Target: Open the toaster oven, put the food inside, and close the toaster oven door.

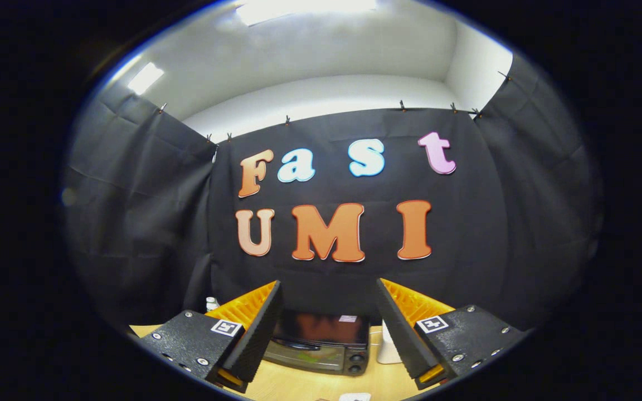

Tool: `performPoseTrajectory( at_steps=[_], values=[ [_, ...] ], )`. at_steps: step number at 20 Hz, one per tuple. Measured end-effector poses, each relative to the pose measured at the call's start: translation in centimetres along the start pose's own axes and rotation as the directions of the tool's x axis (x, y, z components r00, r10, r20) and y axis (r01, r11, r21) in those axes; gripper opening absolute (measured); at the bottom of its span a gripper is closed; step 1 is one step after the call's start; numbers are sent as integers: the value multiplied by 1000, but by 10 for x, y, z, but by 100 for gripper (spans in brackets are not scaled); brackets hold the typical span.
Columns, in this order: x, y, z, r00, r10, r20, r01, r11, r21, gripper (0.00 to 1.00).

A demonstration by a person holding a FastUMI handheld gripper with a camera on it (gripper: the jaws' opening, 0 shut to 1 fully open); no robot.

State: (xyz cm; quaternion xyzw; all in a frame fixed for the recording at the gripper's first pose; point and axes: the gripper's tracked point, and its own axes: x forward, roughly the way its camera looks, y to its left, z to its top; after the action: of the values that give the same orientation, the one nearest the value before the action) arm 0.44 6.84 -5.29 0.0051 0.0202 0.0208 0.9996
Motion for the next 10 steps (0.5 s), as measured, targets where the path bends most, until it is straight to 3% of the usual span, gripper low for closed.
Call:
performPoseTrajectory(
  at_steps=[10],
  values=[
    [-29,-30,30,1000,-27,9,27,1000,2,98]
  ],
)
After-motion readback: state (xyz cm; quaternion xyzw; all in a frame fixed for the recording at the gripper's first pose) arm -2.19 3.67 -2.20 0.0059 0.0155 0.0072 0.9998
